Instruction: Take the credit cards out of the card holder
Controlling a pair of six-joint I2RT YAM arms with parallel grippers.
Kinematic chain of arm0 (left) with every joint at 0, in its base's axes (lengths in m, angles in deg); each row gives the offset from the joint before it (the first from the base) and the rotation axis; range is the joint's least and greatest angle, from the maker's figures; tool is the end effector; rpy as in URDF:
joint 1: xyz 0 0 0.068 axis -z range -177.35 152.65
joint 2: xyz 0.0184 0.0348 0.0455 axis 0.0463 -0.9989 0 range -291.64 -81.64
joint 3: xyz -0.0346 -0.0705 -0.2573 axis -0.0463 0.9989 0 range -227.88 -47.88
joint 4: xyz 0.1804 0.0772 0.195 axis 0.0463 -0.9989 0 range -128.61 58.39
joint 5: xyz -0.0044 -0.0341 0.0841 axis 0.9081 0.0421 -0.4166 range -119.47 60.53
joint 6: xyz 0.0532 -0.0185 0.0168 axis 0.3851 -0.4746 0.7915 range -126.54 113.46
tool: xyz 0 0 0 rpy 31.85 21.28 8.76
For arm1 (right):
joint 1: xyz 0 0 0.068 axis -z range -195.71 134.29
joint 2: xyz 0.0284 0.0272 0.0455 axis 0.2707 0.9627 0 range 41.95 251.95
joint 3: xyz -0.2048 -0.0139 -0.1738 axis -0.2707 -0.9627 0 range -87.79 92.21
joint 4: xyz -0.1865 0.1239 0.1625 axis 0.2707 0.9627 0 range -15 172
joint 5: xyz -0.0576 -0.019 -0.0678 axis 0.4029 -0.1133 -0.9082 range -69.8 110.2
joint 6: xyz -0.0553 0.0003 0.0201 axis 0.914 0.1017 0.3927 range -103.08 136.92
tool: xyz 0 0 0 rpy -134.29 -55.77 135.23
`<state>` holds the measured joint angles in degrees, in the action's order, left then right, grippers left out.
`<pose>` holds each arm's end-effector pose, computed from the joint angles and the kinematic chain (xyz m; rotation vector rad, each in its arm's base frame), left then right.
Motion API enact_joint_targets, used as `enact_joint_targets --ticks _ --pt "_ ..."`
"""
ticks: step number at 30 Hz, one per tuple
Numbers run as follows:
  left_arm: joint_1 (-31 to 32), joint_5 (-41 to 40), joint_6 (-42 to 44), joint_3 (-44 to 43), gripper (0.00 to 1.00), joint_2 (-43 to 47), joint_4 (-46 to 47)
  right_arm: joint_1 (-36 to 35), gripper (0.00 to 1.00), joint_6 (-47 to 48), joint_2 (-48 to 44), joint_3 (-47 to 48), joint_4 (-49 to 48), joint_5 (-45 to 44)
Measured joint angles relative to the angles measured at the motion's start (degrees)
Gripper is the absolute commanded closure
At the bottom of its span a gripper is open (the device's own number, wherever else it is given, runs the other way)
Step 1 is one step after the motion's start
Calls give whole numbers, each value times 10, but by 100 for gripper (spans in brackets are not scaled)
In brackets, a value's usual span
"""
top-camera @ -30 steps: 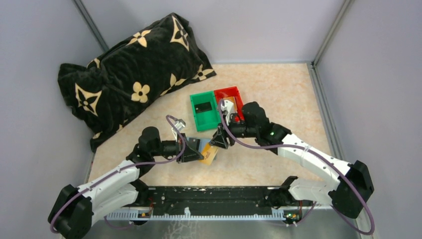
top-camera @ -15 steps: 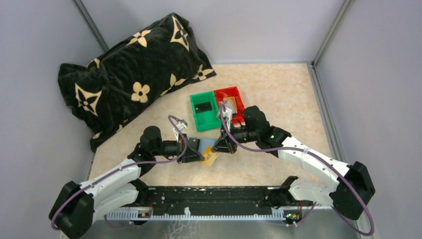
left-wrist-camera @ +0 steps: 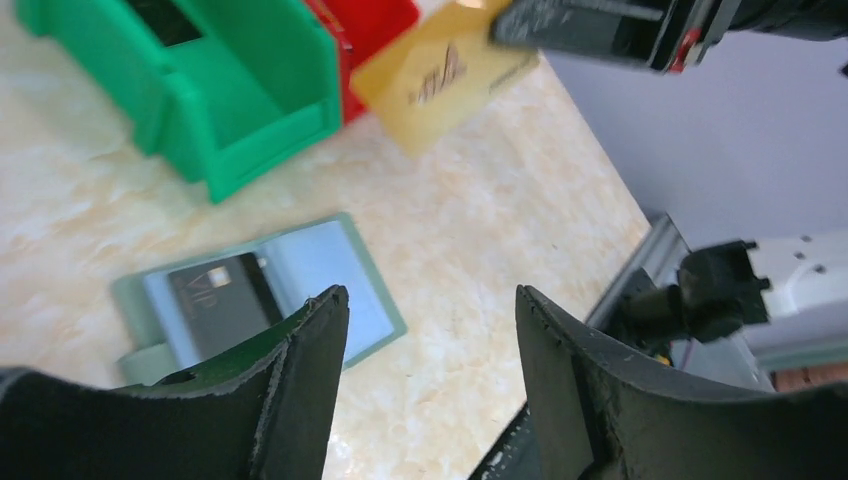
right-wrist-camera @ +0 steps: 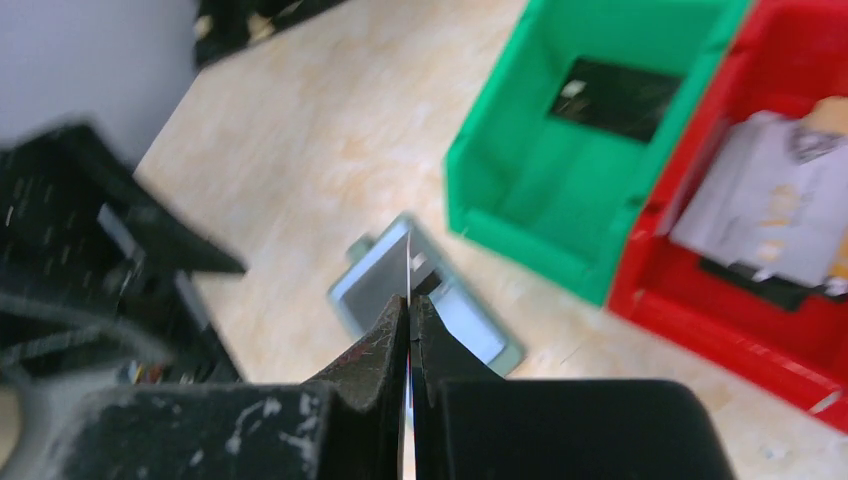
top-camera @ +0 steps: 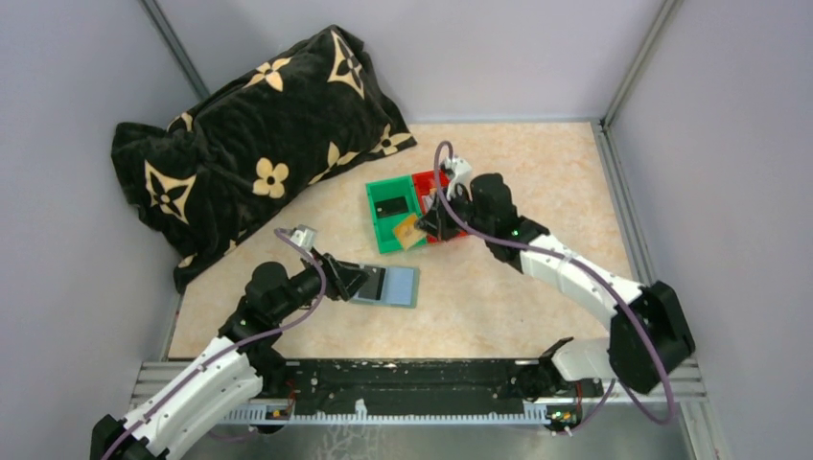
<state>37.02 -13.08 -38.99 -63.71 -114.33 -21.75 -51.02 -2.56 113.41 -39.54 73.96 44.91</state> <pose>0.1438 -0.1129 0.2216 0.2596 1.7973 -1.0942 0.2389 0.1911 0.2696 -0.5810 1.9876 1.0324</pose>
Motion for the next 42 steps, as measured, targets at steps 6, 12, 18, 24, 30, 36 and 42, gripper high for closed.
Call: enact_joint_targets --ticks 6,12,18,24,30,36,42 --pt "0 -87 -24 29 32 37 -40 5 100 -27 118 106 -27 -124" --pt "0 -119 -24 31 33 43 -59 5 100 -54 226 215 -22 -210" --pt "0 -133 -22 35 33 52 -61 1 100 -67 311 273 -5 -255" --pt "0 -144 -22 43 33 64 -62 -17 100 -75 344 276 16 -266" --pt "0 -145 -19 45 33 62 -61 -25 100 -81 368 290 15 -263" --pt "0 -140 -9 45 33 57 -67 -26 100 -83 408 320 14 -259" --pt "0 -140 -4 45 33 69 -84 -26 100 -86 435 336 16 -253"
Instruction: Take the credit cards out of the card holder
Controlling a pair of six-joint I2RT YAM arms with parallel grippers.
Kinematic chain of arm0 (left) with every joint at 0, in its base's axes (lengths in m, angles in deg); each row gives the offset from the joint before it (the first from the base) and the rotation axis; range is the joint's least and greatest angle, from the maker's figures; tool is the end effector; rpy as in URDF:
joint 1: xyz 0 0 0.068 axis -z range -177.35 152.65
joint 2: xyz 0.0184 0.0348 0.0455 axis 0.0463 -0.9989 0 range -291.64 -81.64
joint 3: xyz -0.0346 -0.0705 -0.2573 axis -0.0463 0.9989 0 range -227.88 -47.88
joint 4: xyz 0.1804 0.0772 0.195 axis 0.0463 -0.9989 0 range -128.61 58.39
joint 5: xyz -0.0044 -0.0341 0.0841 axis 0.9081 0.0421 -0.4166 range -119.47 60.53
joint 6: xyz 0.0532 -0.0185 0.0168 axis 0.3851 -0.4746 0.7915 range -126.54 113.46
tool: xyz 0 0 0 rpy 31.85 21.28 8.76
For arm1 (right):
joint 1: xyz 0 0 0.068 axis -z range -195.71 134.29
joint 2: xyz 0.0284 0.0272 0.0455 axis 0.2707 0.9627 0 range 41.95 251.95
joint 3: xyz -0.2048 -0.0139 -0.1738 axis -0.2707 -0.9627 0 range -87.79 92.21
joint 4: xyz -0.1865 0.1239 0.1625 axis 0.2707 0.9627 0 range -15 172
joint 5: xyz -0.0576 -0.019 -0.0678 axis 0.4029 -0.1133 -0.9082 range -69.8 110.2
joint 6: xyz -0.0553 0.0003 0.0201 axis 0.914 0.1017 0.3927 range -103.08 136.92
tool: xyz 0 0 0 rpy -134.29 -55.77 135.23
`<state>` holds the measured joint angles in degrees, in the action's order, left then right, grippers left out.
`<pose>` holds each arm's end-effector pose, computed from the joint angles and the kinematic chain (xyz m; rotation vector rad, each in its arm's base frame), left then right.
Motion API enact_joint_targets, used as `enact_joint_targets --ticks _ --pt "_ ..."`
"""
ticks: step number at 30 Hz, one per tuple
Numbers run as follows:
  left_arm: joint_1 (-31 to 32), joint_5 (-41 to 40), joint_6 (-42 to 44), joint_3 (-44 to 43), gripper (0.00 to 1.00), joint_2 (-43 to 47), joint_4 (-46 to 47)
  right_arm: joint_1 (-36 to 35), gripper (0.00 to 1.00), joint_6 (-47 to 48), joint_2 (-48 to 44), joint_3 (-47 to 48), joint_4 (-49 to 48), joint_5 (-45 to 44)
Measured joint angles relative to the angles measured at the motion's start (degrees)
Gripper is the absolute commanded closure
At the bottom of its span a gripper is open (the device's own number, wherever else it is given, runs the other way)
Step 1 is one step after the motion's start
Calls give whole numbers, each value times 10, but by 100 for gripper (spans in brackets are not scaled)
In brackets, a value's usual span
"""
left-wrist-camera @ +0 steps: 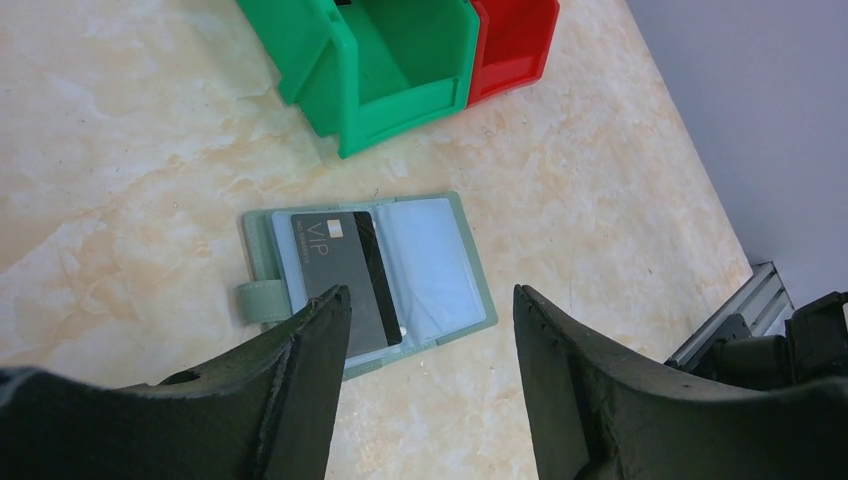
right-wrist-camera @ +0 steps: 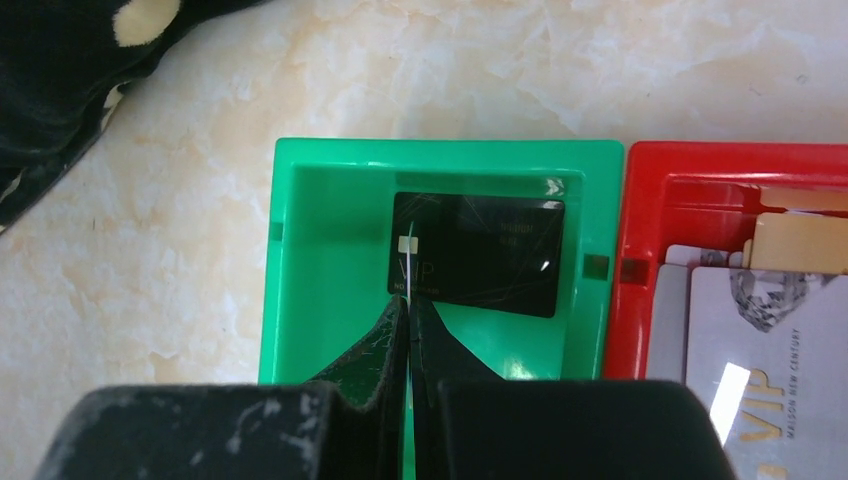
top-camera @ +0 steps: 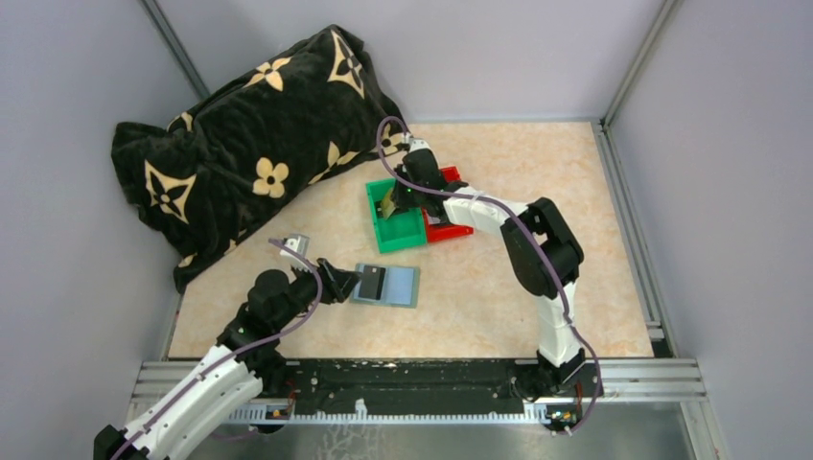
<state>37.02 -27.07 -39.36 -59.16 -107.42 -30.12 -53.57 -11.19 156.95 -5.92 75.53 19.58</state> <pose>0.1370 -0.0958 0.1930 0.0567 1.8839 -0.8622 0.3780 0.2933 0.1919 -0.1832 2.2240 0.6407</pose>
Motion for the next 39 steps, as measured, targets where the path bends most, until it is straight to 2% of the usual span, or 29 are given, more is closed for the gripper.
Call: enact_joint_targets --ticks 9,10,13,15,27,33,35,36,38,39 --pt "0 0 3 0 33 -8 -5 0 100 -7 28 16 -11 9" --pt "0 0 3 0 33 -9 -5 0 97 -7 30 20 -12 10" --pt "0 0 3 0 33 -11 -5 0 78 -5 30 27 -7 9" --pt "0 0 3 0 33 -11 -4 0 75 0 30 30 -2 4" --pt "0 10 3 2 33 -19 3 0 74 48 27 64 42 -54" --pt "0 13 1 10 31 -19 10 -1 77 65 1 62 65 -78" --pt "0 12 -2 13 40 -22 13 -5 81 72 -21 52 64 -88" --pt "0 12 -4 13 48 -28 15 -9 84 75 -38 39 63 -92" --pt "0 10 -10 13 66 -42 20 -23 90 80 -81 3 57 -101" --pt "0 9 -12 13 80 -52 23 -33 95 82 -104 -18 52 -104"
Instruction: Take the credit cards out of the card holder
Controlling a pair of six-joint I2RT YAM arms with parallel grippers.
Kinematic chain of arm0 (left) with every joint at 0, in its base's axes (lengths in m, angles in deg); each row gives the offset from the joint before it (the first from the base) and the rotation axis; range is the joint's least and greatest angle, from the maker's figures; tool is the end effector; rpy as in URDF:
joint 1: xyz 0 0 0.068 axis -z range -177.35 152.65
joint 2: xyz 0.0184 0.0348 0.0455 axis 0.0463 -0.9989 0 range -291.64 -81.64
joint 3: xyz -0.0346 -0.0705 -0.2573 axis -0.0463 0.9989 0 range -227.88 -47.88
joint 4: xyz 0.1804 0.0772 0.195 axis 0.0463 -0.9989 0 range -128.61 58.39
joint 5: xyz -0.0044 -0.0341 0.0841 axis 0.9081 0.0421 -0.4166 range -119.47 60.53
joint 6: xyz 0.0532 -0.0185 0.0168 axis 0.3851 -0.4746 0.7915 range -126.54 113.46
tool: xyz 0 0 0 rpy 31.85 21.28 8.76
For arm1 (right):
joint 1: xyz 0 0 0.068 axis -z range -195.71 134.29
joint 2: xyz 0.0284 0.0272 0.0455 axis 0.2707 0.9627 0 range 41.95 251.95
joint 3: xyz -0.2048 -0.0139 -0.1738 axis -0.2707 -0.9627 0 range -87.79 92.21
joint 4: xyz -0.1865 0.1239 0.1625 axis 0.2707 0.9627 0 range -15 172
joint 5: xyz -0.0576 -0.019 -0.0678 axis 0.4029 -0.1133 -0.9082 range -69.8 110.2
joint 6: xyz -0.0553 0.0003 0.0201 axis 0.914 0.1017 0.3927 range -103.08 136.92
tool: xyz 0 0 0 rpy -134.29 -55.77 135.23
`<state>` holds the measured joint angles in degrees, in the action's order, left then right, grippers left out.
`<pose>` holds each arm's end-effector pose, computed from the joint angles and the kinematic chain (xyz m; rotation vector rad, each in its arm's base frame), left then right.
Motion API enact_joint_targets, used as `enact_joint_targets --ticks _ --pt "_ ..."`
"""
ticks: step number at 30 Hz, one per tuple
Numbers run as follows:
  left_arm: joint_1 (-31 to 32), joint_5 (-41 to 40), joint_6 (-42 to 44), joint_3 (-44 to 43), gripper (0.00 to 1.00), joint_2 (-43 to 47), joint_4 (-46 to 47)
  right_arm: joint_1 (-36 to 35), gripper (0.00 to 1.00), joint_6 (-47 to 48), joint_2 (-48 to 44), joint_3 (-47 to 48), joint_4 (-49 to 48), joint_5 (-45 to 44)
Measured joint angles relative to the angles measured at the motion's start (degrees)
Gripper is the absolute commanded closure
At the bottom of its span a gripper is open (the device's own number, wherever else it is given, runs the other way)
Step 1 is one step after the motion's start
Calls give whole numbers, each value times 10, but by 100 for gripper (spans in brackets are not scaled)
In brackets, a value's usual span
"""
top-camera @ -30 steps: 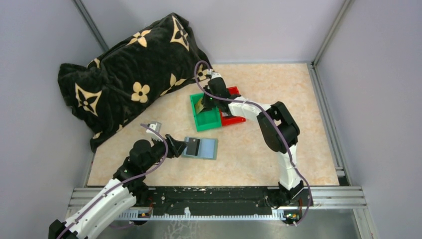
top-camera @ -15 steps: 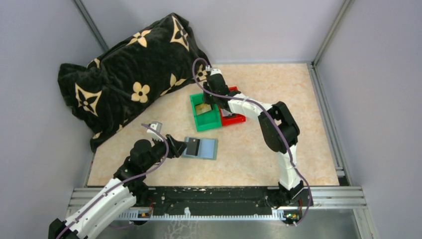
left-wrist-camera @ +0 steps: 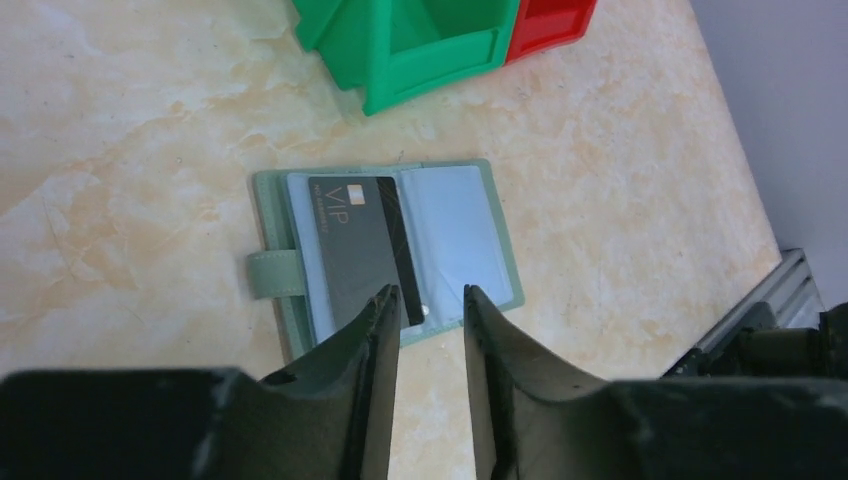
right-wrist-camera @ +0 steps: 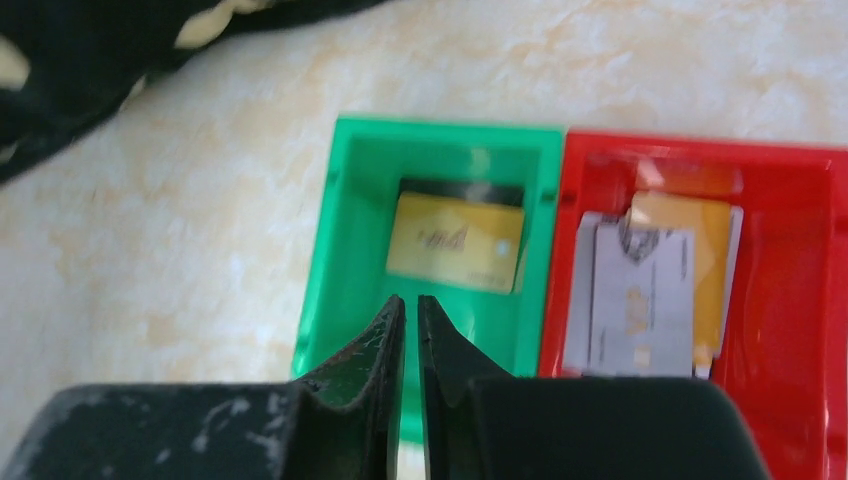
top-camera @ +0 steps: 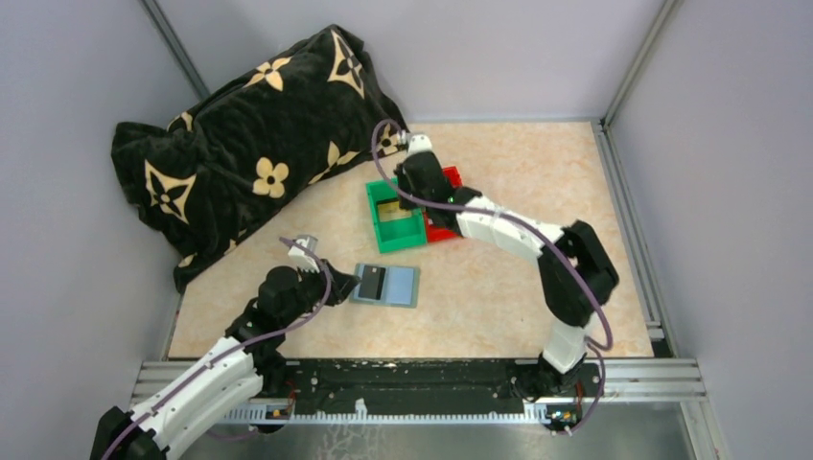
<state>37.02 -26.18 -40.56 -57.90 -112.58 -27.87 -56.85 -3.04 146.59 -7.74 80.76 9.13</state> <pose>0.1419 -0.1000 0.1756 0.0475 1.9642 -0.8610 0.3429 0.2887 0.2523 -0.2735 2.1027 0.4405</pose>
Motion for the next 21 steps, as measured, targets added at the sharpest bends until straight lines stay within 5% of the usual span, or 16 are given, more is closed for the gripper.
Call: enact_joint_targets --ticks 2,10,15,21 --pt "0 -4 -5 0 100 -24 1 -25 100 3 -50 -53 -12 -9" --pt "0 -9 -3 -16 100 -99 -6 -147 100 -55 -185 -266 -62 2" --pt "0 -3 3 -24 100 -140 10 -154 78 -131 -186 -377 -158 56" --pt "0 -1 2 -33 100 -235 10 -148 75 -198 -166 -448 -286 106"
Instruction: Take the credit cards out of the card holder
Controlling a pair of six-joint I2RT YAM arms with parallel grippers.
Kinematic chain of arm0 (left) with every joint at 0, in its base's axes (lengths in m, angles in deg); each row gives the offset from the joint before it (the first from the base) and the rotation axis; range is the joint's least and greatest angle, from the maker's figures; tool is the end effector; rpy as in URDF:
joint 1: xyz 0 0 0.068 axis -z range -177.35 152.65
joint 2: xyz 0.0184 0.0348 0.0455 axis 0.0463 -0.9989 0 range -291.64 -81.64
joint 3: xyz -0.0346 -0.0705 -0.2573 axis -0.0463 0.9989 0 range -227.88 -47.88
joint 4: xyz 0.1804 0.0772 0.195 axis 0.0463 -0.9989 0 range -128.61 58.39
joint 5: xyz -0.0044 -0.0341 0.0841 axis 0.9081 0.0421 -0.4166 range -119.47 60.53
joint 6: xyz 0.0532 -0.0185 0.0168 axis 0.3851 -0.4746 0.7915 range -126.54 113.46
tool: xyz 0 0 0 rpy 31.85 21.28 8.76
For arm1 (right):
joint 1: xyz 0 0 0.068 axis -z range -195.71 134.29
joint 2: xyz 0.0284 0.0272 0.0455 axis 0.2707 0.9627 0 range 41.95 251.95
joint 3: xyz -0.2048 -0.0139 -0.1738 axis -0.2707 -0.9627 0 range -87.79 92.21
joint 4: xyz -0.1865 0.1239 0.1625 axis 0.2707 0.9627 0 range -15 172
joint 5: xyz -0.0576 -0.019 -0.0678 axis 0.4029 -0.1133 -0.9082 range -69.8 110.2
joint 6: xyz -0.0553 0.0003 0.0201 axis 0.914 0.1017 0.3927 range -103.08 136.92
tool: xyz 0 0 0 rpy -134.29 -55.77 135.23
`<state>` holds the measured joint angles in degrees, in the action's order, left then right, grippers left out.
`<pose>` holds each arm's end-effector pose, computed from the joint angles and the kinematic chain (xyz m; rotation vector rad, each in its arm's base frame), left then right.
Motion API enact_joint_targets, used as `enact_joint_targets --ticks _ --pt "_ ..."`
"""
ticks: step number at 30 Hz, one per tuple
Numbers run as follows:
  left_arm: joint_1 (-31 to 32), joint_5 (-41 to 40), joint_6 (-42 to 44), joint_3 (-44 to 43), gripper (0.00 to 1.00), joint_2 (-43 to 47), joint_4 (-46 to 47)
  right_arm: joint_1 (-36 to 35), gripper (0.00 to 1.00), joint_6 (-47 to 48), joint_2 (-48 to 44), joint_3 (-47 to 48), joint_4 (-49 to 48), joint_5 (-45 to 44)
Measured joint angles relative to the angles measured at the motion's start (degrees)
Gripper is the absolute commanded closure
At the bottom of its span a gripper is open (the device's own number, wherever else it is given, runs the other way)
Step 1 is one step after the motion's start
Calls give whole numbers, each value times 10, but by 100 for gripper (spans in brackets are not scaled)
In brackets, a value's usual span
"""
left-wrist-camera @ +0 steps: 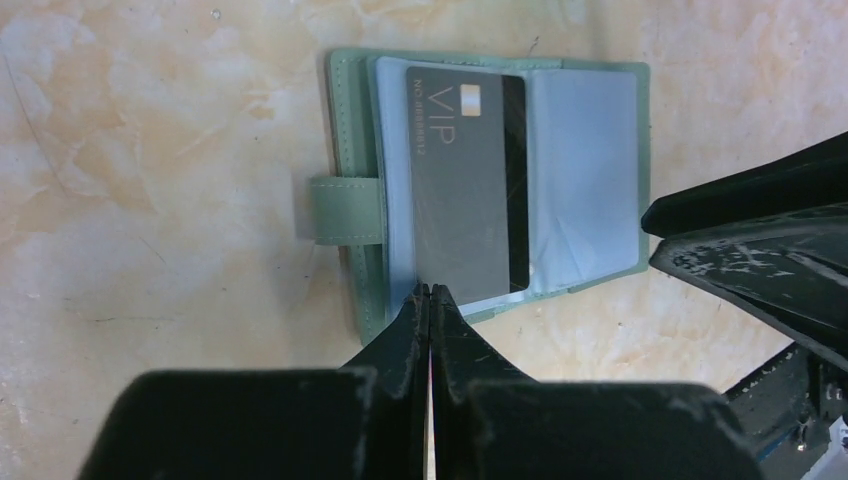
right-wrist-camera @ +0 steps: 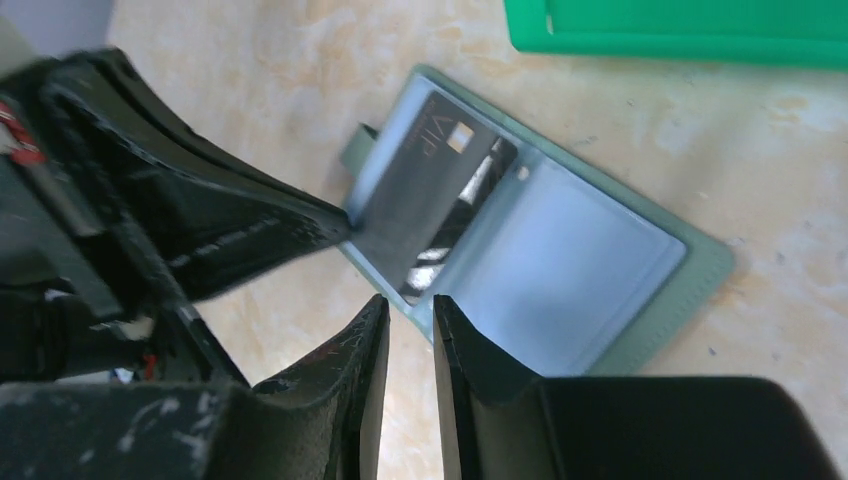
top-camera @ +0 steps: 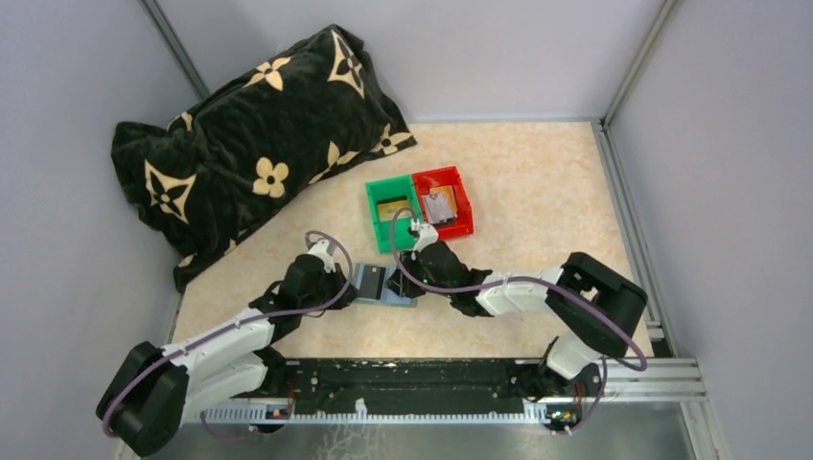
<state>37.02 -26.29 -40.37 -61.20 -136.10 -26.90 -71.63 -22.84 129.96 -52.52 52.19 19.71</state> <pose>0.1626 -0.1141 0.1293 0.0429 2.3010 -0.7042 0.1784 0.2631 0.1435 -0.3114 2.2331 0.9601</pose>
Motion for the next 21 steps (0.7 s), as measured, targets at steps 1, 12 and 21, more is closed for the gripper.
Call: enact_joint_targets --ticks 1,12,21 --pt "0 0 0 0 100 -7 0 1 75 -7 6 0 -17 7" --pt "0 2 -5 6 100 -38 25 2 63 -45 90 5 -123 41" --pt "0 13 -14 14 100 -43 45 2 65 -53 123 5 -130 42"
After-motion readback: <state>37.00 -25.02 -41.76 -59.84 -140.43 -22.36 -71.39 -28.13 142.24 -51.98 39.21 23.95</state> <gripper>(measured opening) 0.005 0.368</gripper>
